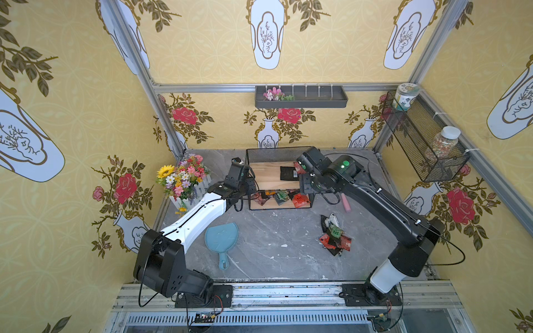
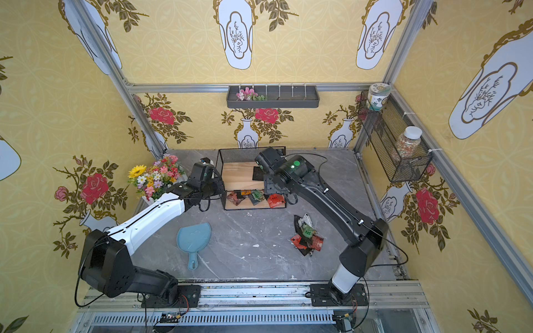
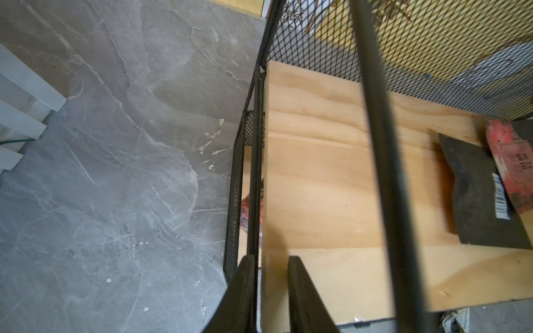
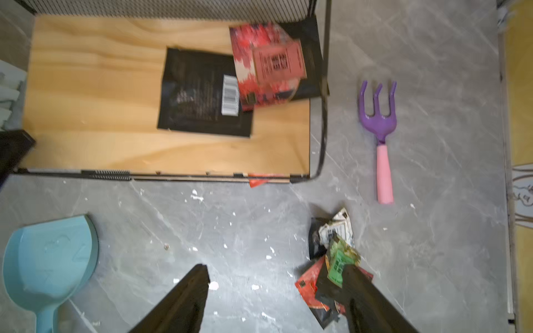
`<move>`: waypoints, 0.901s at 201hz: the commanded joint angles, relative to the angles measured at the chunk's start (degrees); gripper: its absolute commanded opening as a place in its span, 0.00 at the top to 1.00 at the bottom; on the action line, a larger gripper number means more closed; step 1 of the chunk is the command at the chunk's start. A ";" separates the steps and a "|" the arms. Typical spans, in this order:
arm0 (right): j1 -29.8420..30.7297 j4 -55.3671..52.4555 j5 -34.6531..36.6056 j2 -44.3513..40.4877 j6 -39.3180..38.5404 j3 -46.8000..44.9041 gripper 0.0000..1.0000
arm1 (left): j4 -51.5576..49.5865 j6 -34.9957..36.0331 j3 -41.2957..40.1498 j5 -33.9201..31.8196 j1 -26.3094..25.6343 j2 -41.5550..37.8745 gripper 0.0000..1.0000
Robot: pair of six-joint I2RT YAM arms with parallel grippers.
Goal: Remove the tea bags from the shelf
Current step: Pick up the tea bag from the shelf.
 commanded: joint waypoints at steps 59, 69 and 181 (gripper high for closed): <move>-2.27 1.65 -0.82 19.28 -5.87 19.19 0.19 | -4.60 0.50 -0.02 1.55 0.03 0.95 0.74; -3.26 3.27 -1.97 19.87 -5.70 18.96 0.20 | -4.53 0.41 0.02 1.57 0.01 1.04 0.74; -4.12 6.82 -4.42 28.51 -8.75 22.75 0.28 | -4.56 0.32 0.02 1.74 0.02 0.87 0.74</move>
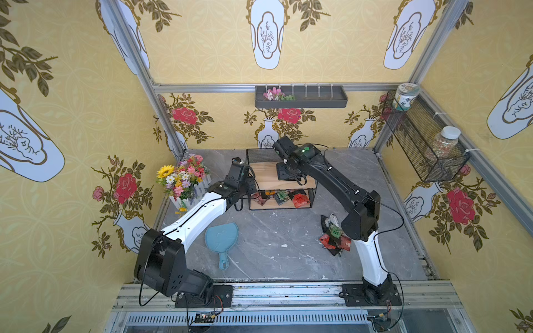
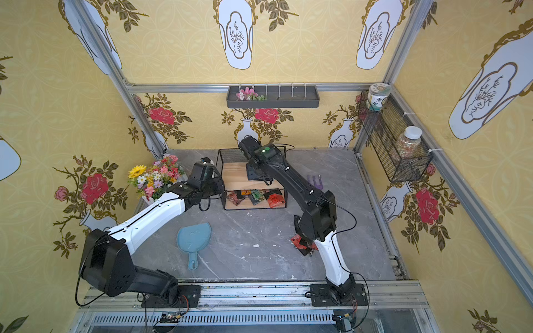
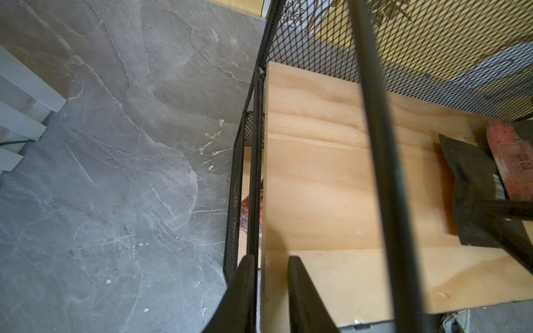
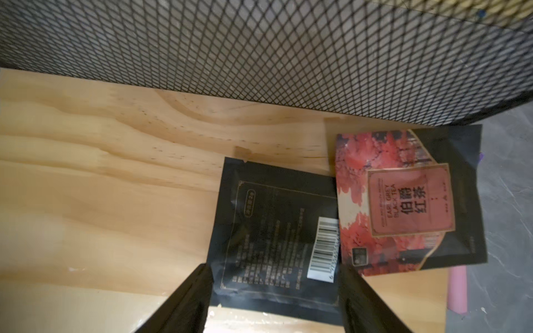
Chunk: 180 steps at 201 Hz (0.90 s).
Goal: Remove the tea bags from the shelf
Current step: Pick up the tea bag from the shelf.
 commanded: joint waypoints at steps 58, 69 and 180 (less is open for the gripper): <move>0.58 1.17 -0.89 3.17 -1.40 0.24 0.31 | -4.45 0.32 -0.40 1.61 0.05 0.41 0.75; 0.67 1.21 -1.30 3.26 -1.04 -0.53 0.30 | -4.47 0.37 -0.27 1.61 -0.01 0.55 0.74; 3.72 1.31 -3.81 0.51 0.47 -5.01 0.31 | -4.47 0.45 0.18 1.43 -0.01 0.41 0.75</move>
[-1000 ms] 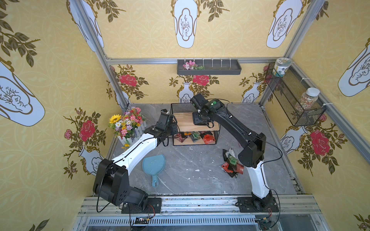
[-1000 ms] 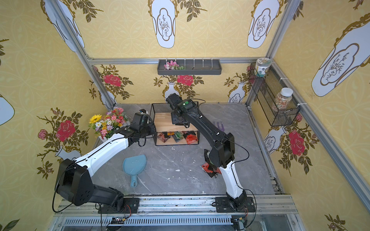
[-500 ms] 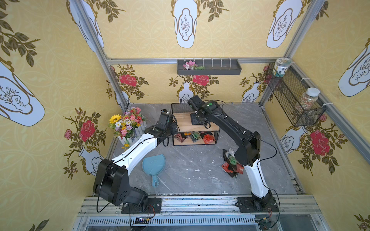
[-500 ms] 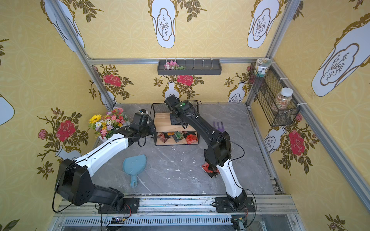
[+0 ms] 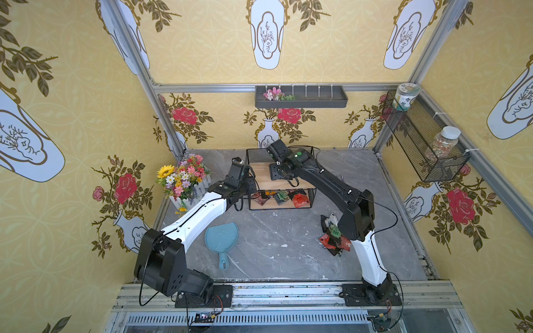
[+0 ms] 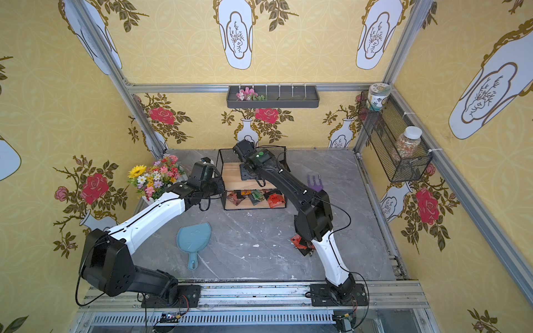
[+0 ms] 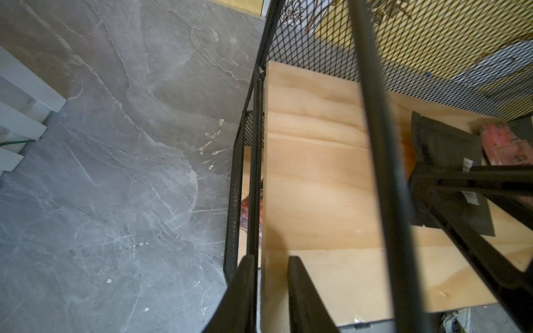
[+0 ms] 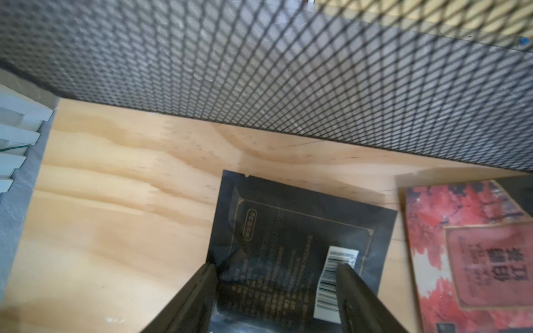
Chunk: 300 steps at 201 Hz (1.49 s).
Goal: Remove the tea bags from the shelf
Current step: Pick up the tea bag from the shelf.
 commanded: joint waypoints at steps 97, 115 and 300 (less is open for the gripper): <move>1.36 -10.79 -4.32 3.14 1.86 -3.14 0.30 | -4.17 0.22 0.16 1.46 -0.01 0.19 0.74; 1.30 -10.25 -4.50 3.11 1.89 -7.04 0.40 | -4.25 0.22 0.22 1.48 0.03 0.04 0.75; 1.44 -8.68 -3.67 -6.76 -0.14 0.81 0.85 | -4.34 0.33 0.33 1.32 -0.01 0.21 0.74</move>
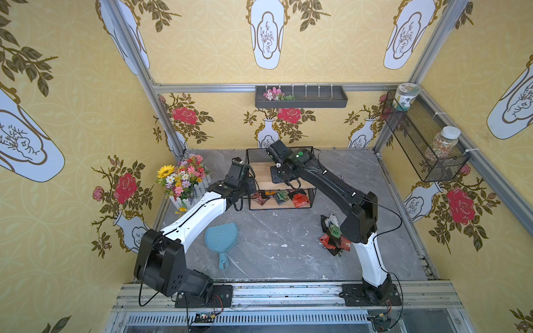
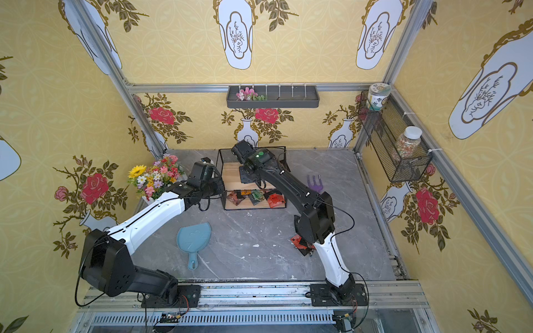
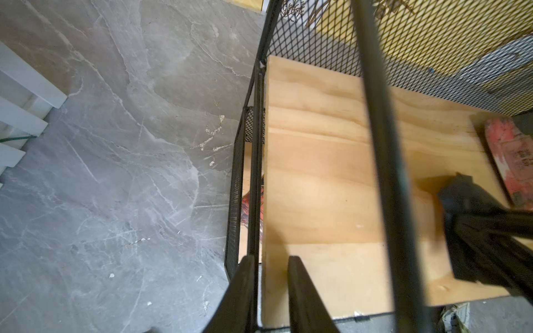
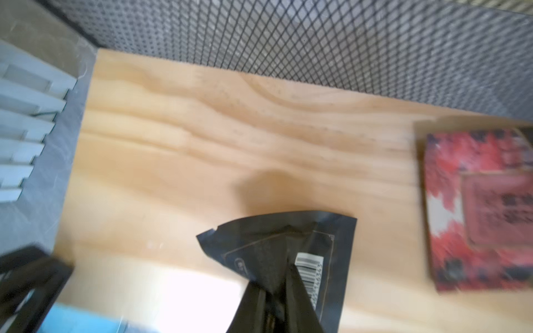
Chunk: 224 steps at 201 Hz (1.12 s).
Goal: Remove the tea bags from the shelf
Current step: Pick up the tea bag from the shelf, then place the tea bag at the center of the board.
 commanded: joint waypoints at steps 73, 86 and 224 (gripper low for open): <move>3.21 -0.45 -0.27 -21.45 2.40 -21.85 0.87 | -3.11 0.06 -0.08 0.98 0.01 0.28 0.74; 2.97 0.70 -0.06 -26.38 4.28 -29.44 0.87 | -3.12 0.05 -0.17 0.93 0.04 0.30 0.74; -17.93 9.83 -8.39 -42.63 15.45 -69.50 0.89 | -3.25 -0.20 -0.12 0.67 0.00 0.50 0.74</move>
